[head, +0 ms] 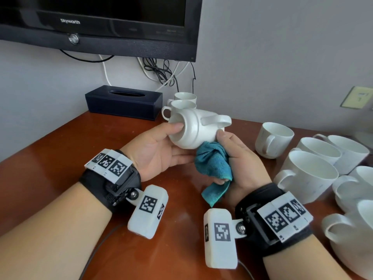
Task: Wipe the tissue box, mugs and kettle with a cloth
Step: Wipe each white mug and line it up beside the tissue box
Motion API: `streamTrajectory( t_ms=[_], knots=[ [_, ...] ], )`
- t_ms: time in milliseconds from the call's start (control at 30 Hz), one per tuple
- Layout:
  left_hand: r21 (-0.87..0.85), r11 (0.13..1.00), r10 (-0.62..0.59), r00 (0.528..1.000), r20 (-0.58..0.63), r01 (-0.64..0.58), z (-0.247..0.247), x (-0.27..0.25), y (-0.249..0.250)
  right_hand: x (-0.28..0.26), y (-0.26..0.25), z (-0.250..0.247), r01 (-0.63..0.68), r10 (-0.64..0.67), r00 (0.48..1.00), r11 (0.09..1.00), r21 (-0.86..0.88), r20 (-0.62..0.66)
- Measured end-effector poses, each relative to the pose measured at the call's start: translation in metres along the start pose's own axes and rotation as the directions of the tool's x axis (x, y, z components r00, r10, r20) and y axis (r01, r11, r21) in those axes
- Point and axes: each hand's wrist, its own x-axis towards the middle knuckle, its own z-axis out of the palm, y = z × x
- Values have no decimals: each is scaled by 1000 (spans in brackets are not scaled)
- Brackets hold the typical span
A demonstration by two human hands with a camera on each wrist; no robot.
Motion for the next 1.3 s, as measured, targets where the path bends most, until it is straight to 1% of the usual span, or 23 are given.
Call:
streamTrajectory(
  t_ms=[100, 200, 333, 400, 467, 567, 700, 833, 1033, 1300],
  knots=[
    [128, 992, 18, 996, -92, -6, -4, 2, 2, 2, -3, 1, 102, -102, 991, 995, -2, -81],
    [263, 965, 68, 977, -201, -13, -4, 2, 2, 4, -2, -1, 153, -153, 981, 988, -12, -119],
    [380, 924, 157, 954, -256, -50, -3, 3, 2, 12, 6, -7, 193, -221, 957, 969, -155, -187],
    [414, 907, 198, 948, -250, -80, -3, 2, 4, 15, 9, -7, 212, -252, 947, 956, -201, -198],
    [391, 914, 208, 952, -226, -107, -3, 1, 6, 16, 11, -8, 217, -260, 945, 952, -216, -198],
    [378, 919, 190, 968, -164, -116, 0, -1, 6, 15, 10, -6, 225, -271, 942, 948, -225, -199],
    [450, 888, 157, 982, -101, -96, 6, -4, 4, 15, 10, -5, 231, -285, 936, 940, -251, -207],
    [470, 879, 145, 984, -100, -82, 9, -4, 3, 18, 13, -8, 223, -294, 934, 924, -311, -203],
    [542, 840, 66, 995, -72, -16, 12, -4, 2, 18, 15, -8, 200, -266, 947, 927, -318, -179],
    [563, 826, 26, 998, -66, 15, 11, -2, -1, 20, 16, -8, 184, -263, 946, 917, -354, -190]
  ],
)
